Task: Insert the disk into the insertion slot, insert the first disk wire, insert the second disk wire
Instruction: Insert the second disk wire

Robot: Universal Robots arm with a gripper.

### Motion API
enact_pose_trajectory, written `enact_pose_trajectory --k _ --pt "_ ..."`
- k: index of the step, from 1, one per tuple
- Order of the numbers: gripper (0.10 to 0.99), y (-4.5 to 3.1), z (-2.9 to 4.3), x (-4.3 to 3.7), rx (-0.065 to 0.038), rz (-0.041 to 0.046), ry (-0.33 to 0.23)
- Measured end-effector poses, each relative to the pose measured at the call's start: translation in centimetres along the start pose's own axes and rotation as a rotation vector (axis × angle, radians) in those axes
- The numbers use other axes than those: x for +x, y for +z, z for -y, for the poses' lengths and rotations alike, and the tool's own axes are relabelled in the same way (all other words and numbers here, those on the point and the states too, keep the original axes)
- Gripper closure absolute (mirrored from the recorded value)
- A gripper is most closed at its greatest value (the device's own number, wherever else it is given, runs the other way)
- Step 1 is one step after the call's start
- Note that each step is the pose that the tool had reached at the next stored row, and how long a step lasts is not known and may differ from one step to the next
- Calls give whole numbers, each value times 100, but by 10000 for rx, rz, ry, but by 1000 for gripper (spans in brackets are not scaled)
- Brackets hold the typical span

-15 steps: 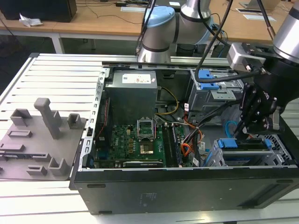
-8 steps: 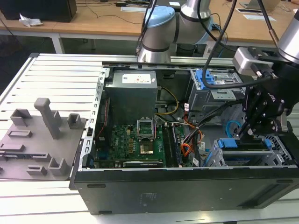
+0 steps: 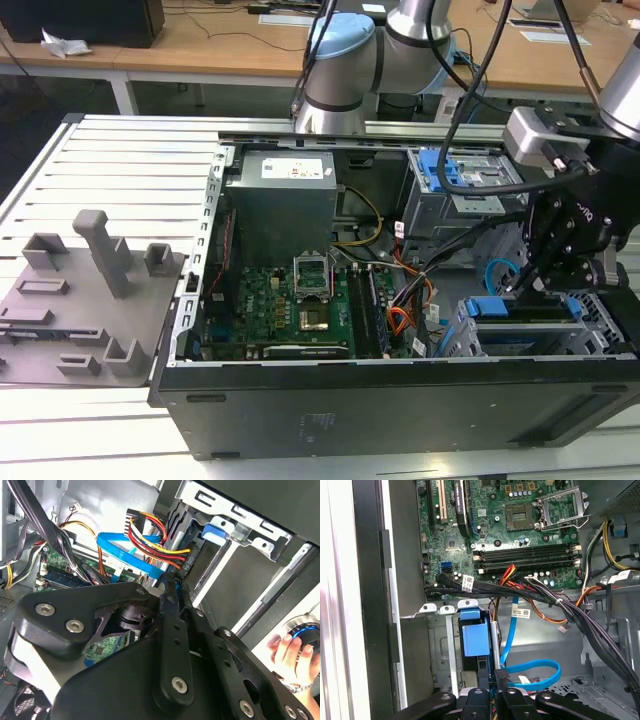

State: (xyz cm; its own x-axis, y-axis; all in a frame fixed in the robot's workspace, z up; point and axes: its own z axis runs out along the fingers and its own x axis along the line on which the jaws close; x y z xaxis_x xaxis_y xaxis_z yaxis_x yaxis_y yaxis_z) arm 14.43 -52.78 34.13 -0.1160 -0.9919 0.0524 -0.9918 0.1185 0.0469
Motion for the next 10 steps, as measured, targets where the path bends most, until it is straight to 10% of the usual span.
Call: enact_pose_trajectory --k 10 --pt "925 51 10 33 -3 24 -3"
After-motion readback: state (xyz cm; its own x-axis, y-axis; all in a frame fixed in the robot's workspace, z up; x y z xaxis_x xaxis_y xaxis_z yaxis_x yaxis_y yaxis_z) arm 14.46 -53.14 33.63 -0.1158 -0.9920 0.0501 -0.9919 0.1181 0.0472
